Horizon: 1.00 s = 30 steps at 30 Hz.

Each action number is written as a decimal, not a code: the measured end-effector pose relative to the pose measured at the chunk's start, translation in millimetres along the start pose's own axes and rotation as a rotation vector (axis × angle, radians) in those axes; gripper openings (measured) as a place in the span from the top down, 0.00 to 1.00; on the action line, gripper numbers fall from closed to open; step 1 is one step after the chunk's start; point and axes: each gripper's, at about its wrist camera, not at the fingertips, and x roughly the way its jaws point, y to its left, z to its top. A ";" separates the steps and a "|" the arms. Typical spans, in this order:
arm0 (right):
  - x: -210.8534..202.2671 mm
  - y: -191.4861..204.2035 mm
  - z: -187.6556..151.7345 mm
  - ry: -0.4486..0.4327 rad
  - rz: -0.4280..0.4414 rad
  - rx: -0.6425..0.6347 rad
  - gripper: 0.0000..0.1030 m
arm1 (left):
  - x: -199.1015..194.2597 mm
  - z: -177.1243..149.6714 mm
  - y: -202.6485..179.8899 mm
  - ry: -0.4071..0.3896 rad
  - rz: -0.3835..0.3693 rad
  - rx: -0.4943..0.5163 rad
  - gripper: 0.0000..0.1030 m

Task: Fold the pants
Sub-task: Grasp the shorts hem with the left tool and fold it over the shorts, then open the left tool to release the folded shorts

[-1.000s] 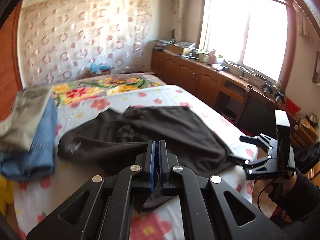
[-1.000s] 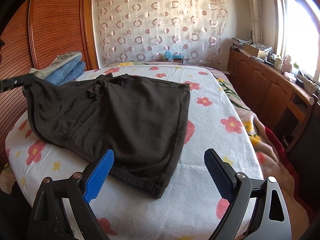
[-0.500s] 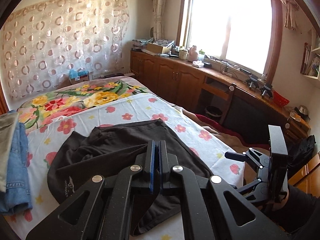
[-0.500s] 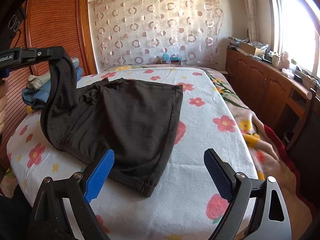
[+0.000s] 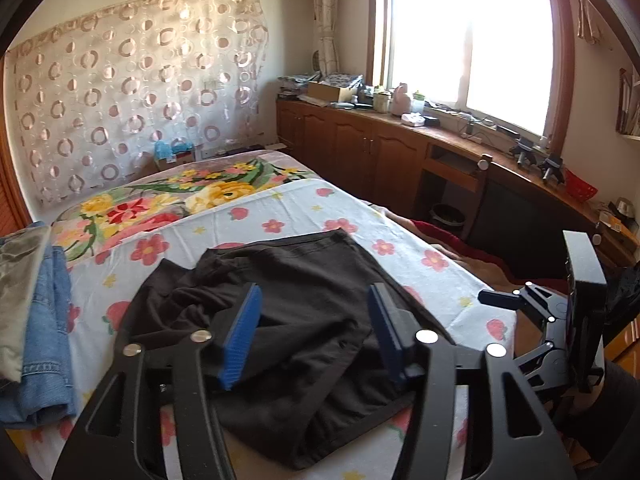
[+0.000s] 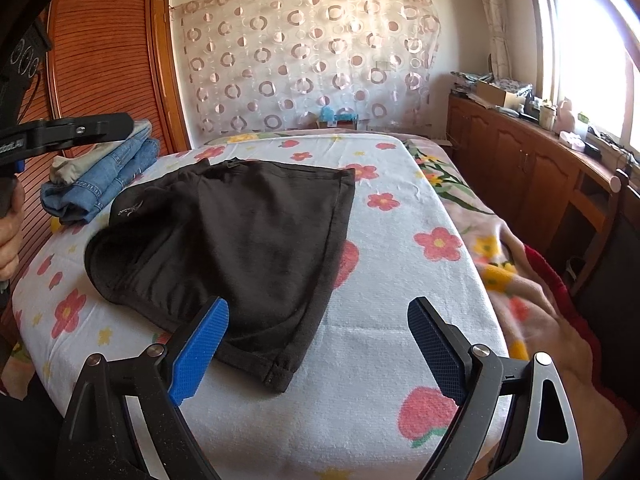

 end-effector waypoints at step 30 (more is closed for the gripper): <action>61.7 25.3 50.7 0.074 0.193 -0.068 0.70 | 23.4 -107.7 57.4 0.209 0.089 -0.157 0.20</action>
